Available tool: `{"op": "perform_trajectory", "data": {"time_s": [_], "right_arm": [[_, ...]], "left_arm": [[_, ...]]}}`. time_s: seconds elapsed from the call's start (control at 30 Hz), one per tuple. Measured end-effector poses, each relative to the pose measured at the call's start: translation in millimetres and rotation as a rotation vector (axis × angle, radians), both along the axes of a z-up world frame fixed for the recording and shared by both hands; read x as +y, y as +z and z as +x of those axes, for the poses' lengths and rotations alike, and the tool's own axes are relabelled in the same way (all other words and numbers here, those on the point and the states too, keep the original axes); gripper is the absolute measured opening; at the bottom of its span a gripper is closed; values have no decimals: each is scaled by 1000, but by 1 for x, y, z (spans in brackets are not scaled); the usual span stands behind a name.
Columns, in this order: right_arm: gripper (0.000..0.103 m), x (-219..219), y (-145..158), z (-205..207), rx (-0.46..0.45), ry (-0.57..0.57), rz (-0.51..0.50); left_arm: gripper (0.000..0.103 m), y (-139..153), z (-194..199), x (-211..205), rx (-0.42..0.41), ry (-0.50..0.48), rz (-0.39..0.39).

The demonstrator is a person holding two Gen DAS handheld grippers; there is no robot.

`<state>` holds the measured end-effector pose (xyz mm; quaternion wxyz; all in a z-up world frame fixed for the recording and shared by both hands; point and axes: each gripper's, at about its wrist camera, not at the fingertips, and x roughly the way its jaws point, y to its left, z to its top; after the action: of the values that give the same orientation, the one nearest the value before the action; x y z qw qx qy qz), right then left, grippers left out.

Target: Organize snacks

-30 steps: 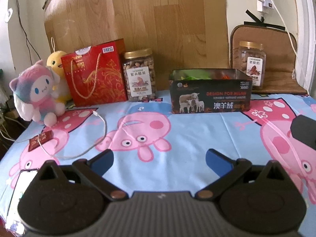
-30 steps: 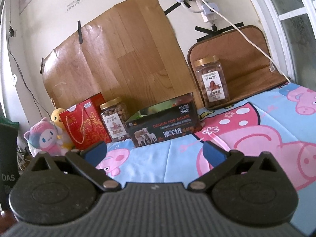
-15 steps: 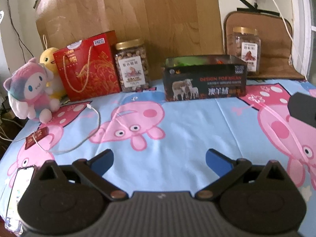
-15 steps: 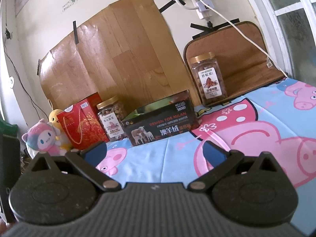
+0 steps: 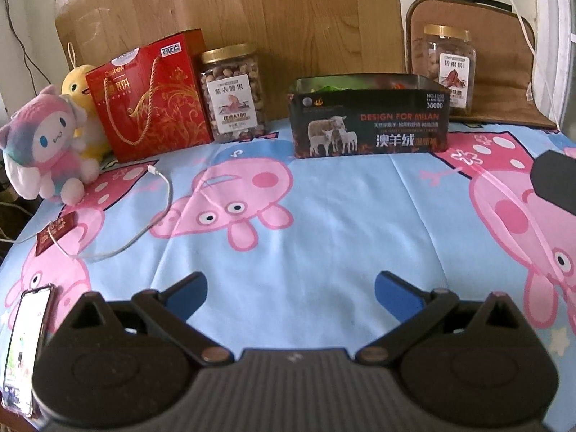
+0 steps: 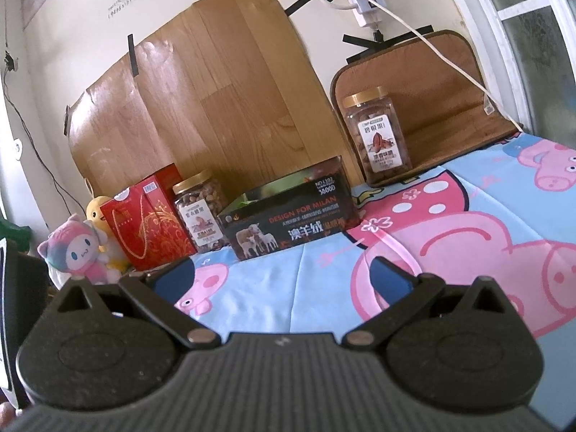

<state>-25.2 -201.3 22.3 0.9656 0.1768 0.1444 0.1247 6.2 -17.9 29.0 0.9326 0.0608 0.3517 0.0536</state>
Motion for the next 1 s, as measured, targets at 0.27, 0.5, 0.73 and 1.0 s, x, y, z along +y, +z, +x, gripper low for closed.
{"op": "perform_trajectory", "data": {"time_s": [0.27,0.5,0.73,1.0], "right_arm": [[103,0,-1,1,5,3,1],[103,0,-1,1,5,3,0],[103,1,-1,1,5,2,1],[103,1,-2,3,10,6,1]], "left_arm": [[103,-1,1,0,12,-7,-5],[103,1,1,1,5,-4,-10],[103,2,0,4,-10,0,-13],[103,2,0,1,-15,-10,2]]}}
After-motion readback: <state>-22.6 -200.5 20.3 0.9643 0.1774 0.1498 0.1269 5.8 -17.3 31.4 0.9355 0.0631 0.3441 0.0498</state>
